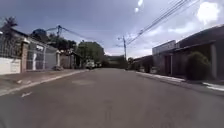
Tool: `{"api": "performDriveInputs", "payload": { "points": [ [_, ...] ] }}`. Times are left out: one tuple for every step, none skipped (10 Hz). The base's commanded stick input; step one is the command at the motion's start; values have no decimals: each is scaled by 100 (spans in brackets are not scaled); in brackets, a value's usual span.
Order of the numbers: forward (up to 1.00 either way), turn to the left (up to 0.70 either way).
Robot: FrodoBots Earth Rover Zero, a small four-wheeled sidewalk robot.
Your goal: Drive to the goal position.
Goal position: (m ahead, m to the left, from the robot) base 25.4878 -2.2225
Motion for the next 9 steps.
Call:
{"api": "performDriveInputs", "payload": {
  "points": [
    [45, 0],
    [45, 0],
    [45, 0],
    [45, 0],
    [45, 0],
    [45, 0],
    [45, 0],
    [45, 0],
    [45, 0]
  ]
}}
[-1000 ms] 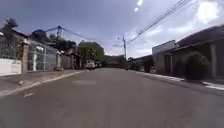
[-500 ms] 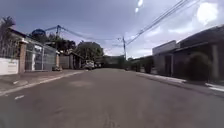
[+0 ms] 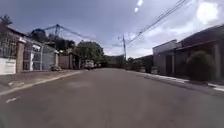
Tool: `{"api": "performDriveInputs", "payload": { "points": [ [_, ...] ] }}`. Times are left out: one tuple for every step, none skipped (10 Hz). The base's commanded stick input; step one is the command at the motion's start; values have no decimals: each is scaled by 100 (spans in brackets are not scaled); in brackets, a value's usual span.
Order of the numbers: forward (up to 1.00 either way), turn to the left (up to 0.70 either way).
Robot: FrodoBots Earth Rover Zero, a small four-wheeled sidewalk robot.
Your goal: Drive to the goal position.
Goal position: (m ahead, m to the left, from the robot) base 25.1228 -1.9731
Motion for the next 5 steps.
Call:
{"api": "performDriveInputs", "payload": {
  "points": [
    [45, 0],
    [45, 0],
    [45, 0],
    [45, 0],
    [45, 0]
  ]
}}
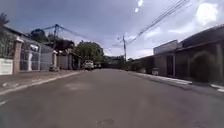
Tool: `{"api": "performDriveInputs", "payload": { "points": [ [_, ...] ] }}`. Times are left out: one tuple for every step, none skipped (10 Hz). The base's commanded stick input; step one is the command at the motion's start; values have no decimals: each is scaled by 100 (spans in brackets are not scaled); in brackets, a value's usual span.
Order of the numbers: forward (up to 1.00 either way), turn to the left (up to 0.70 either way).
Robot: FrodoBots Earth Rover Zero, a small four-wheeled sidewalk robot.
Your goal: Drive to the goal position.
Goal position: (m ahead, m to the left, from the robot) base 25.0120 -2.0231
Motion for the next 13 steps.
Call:
{"api": "performDriveInputs", "payload": {
  "points": [
    [45, 0],
    [45, 0],
    [45, 6],
    [45, 26],
    [45, 27],
    [45, 27],
    [45, 27],
    [45, 27],
    [45, 27],
    [45, 27],
    [45, 27],
    [45, 27],
    [45, 23]
  ]
}}
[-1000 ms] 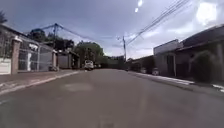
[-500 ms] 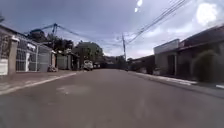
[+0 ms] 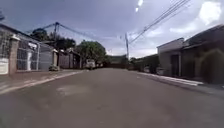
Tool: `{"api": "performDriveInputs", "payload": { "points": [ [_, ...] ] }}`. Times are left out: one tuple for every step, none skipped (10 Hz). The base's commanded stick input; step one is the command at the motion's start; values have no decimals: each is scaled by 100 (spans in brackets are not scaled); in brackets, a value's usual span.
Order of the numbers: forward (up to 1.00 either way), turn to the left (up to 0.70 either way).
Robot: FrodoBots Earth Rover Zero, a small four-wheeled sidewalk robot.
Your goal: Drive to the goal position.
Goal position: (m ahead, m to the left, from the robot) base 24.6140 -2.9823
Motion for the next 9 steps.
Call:
{"api": "performDriveInputs", "payload": {
  "points": [
    [45, 10],
    [45, 0],
    [45, 0],
    [45, 0],
    [45, 0],
    [45, 0],
    [45, 0],
    [45, 0],
    [45, 0]
  ]
}}
